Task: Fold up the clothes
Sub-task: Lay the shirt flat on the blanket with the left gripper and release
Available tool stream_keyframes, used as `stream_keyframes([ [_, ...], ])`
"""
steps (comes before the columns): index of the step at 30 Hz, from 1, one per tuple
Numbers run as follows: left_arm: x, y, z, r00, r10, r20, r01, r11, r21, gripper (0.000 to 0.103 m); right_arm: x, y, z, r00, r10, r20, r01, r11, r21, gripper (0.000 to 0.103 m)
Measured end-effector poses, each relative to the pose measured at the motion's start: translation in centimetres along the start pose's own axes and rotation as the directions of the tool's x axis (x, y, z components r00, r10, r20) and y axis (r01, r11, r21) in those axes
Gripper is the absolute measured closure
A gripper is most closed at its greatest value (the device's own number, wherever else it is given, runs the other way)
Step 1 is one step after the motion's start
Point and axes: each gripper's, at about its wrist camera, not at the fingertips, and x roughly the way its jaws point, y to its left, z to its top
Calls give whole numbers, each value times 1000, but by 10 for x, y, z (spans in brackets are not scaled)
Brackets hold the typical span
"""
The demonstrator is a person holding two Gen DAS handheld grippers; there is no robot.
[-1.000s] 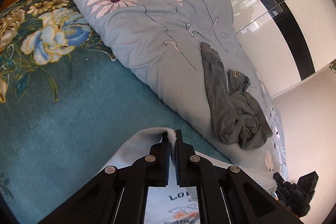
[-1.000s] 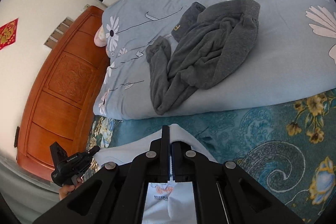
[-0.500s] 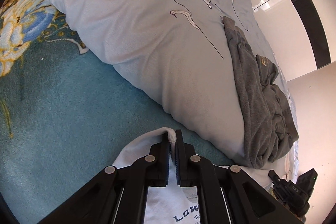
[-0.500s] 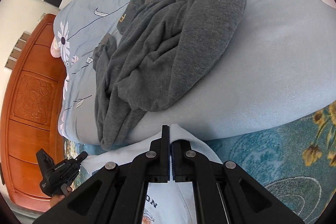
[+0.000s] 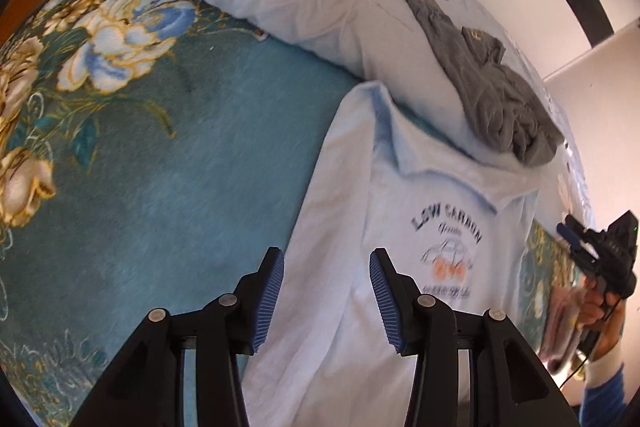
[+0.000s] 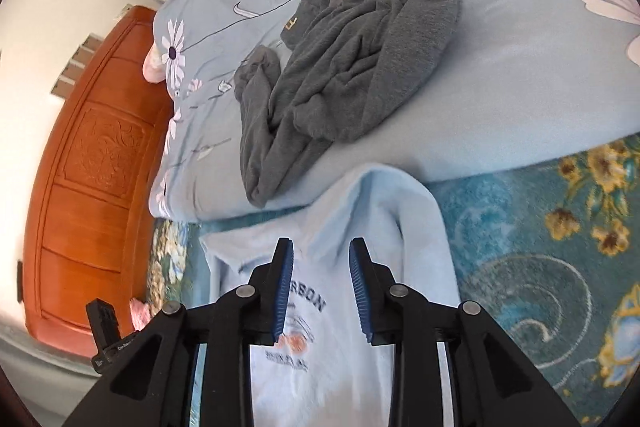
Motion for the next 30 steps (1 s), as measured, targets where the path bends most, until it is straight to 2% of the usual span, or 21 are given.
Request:
stream_keyframes([
  [5,-7,49,-60,994,60,-90,-61,998,-12,54,-36,-25,-63,997,-57,-47,56,998,-24,73],
  [7,-7,59,-77,993,38,-109,-42,999,-30,54,-47,-35,-84,996,-67,-55,66,998,-14,73],
  [12,6,52,-92,989,-8,-150,6,1000,-16,58,-60,-46,-113,997,-41,-63,43,999,33,73],
  [13,10,48,-93,988,13,-157,-13,1000,-1,62,-61,-47,-117,997,-35,-63,38,999,39,73],
  [15,14,45,-93,985,42,-166,-41,999,9,88,-63,-46,-122,997,-29,-68,32,998,45,73],
  [16,14,44,-93,985,48,-165,-47,999,10,91,-64,-45,-124,997,-26,-72,30,999,44,73],
  [17,12,44,-92,986,49,-159,-48,999,9,95,-64,-44,-126,997,-25,-76,28,999,41,73],
  [20,-5,48,-85,990,81,-118,-79,997,23,97,-67,-42,-129,996,-29,-83,31,999,27,73],
  [22,-24,56,-71,985,156,-69,-153,987,46,98,-68,-44,-130,995,-41,-86,42,999,16,73],
  [25,-53,73,-41,960,280,2,-280,959,38,98,-68,-47,-129,994,-69,-89,69,998,2,73],
  [28,-77,93,-9,923,378,73,-377,926,-20,98,-63,-51,-126,989,-112,-93,111,994,-9,73],
  [29,-81,96,-4,919,386,85,-384,923,-41,98,-60,-52,-125,987,-131,-97,130,991,-16,73],
  [30,-81,96,-8,926,368,88,-364,930,-57,98,-56,-53,-125,983,-153,-102,151,988,-25,73],
])
